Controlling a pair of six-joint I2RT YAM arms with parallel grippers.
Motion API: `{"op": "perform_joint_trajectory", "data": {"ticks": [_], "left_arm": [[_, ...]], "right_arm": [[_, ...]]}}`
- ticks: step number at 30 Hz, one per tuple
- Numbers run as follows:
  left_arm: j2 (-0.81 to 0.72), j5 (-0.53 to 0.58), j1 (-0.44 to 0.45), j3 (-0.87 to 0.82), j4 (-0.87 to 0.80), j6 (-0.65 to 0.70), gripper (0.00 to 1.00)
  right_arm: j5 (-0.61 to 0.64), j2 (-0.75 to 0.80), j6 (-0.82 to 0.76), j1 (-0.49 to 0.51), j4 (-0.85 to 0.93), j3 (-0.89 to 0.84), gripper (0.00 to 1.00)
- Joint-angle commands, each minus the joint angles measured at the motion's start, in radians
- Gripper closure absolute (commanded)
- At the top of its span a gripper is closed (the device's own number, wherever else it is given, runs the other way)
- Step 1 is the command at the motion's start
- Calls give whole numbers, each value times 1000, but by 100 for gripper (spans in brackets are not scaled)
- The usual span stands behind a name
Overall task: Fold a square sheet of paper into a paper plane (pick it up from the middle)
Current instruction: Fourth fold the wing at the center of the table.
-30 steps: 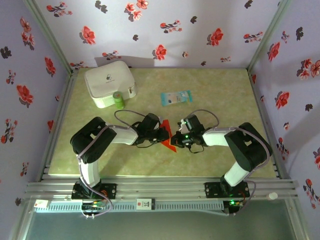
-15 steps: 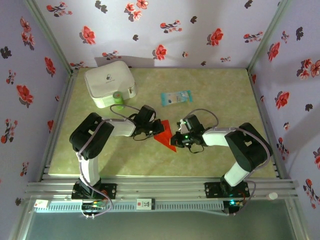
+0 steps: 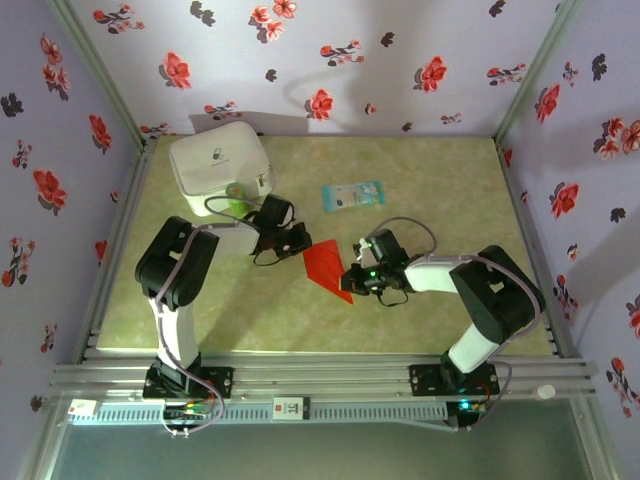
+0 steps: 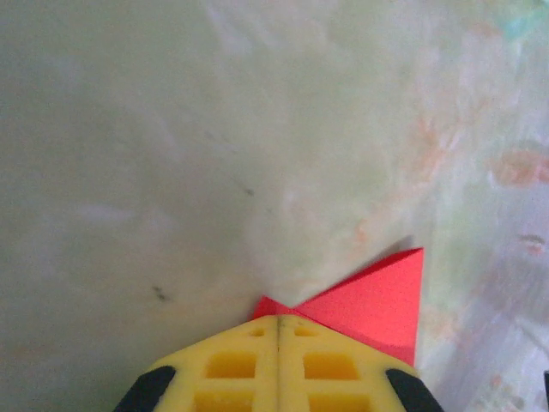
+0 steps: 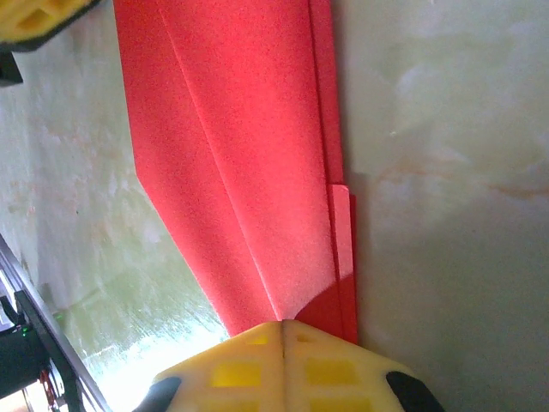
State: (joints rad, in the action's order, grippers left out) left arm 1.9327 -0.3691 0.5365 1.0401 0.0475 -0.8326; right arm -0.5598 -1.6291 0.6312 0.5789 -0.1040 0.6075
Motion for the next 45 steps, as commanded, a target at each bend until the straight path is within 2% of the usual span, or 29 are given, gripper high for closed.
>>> {"op": "perform_joint_trajectory", "data": {"ticks": [1,6,10,14,19,26,30,40,45], "left_arm": [[29,74,-56,11,-84,73,100],[19,66,-59,71,-160,149,100],[-48,61,-50,92,-201,168,100],[-146,86,-19,94,-235,170,100],[-190,61,54,51,-174,143,100],[-102,-77,109,-38,68,44,100],[-48,-78,114,-68,123,30,100],[9,-21,111,-113,92,49,100],[6,-16,109,-132,84,55,100]], "right_arm": [[83,-43,-29,-1,200,-52,100],[81,-51,-29,-1,206,-42,100],[73,-52,-29,-1,217,-30,100],[68,-42,-31,-2,234,-12,100],[67,-24,-34,-2,254,3,100],[59,6,-29,-3,260,9,100],[44,20,-20,-5,249,11,100],[-30,104,26,-2,214,85,100],[-45,40,43,14,188,149,100]]}}
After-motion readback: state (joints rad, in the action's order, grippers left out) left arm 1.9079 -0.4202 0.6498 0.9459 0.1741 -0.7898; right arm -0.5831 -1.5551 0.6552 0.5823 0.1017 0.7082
